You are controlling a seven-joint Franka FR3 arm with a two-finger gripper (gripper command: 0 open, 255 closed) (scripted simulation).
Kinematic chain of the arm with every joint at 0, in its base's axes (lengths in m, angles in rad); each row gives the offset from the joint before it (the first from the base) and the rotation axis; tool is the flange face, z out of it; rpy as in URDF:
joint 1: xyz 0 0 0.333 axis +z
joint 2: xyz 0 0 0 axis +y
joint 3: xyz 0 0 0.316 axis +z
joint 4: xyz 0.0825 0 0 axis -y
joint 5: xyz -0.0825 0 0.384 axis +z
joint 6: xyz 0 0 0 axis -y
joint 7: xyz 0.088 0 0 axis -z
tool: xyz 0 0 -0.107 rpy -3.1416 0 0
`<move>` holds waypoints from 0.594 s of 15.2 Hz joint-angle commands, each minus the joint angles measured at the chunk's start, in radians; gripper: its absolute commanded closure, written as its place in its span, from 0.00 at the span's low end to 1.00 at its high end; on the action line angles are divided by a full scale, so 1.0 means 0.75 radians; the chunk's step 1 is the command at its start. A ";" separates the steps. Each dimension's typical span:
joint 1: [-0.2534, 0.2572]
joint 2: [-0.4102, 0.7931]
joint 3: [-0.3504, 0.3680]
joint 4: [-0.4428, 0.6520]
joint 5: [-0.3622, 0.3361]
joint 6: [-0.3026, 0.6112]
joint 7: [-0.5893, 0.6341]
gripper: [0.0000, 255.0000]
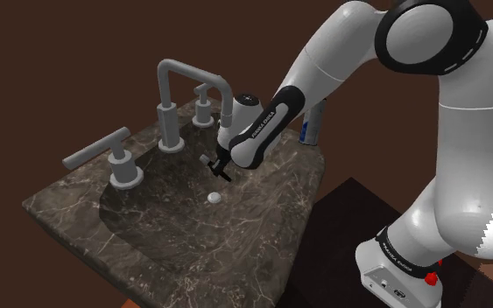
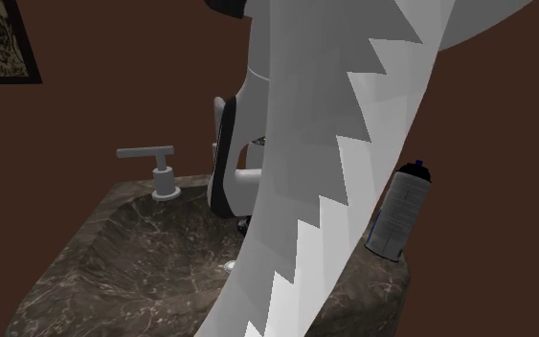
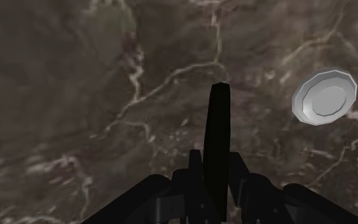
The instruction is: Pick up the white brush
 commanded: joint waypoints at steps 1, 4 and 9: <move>-0.004 -0.018 0.004 -0.004 0.002 -0.014 -0.002 1.00; -0.013 -0.071 0.015 -0.018 0.008 -0.053 -0.005 1.00; -0.028 -0.157 0.033 -0.037 0.021 -0.121 -0.013 1.00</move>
